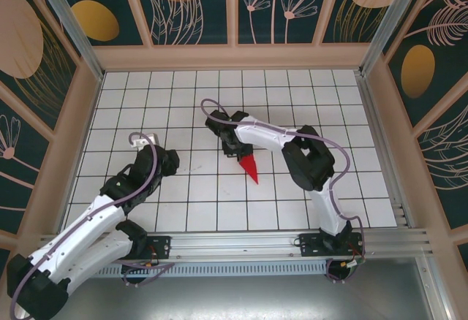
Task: Fold a paper plane with a square sheet of paper (pick it up from the middle)
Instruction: Turn over the paper at the center of the table.
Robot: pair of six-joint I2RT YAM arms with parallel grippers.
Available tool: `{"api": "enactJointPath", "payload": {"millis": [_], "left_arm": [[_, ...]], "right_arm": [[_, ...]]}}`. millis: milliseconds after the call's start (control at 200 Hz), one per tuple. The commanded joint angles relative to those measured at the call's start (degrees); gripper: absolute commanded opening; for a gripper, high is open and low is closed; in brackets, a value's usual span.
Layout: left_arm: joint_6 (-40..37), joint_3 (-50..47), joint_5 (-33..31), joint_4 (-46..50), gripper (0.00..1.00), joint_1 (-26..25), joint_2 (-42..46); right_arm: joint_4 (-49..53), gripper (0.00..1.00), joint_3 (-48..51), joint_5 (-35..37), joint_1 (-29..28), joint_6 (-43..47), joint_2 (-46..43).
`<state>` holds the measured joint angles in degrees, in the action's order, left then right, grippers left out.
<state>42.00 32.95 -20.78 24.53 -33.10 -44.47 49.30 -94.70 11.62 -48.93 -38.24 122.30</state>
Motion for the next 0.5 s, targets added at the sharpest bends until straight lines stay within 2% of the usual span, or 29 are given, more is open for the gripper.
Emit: {"api": "enactJointPath", "payload": {"millis": [0, 100, 165, 270, 345, 390, 495], "left_arm": [[1.03, -0.55, -3.32, 1.65, 0.56, 0.34, 0.43], [0.7, -0.17, -2.27, 1.66, 0.56, 0.4, -1.46], [0.75, -0.23, -1.59, 1.44, 0.56, 0.38, -2.72], [0.67, -0.26, -0.71, 1.24, 0.57, 0.33, -4.07], [1.2, -0.51, 0.48, 0.9, 0.57, 0.35, -4.71], [1.91, -0.77, 1.53, 0.37, 0.57, 0.34, -5.09], [3.87, -1.51, 6.85, -2.95, 0.58, 0.33, -6.2]], "right_arm": [[-7.66, 0.45, 0.95, -11.23, 1.06, 1.53, -4.31], [-15.67, 0.61, 6.96, -17.98, 3.32, 2.73, -12.16], [-21.87, 0.63, 12.35, -23.36, 6.26, 2.65, -17.41], [-31.39, 0.64, 23.35, -27.99, 11.39, 2.04, -26.12], [-38.67, 0.57, 31.49, -33.76, 15.28, 0.98, -30.8], [-42.39, 0.48, 35.45, -36.8, 17.2, 0.63, -32.66], [-47.58, 0.28, 41.63, -40.15, 17.29, 0.62, -35.29]]}}
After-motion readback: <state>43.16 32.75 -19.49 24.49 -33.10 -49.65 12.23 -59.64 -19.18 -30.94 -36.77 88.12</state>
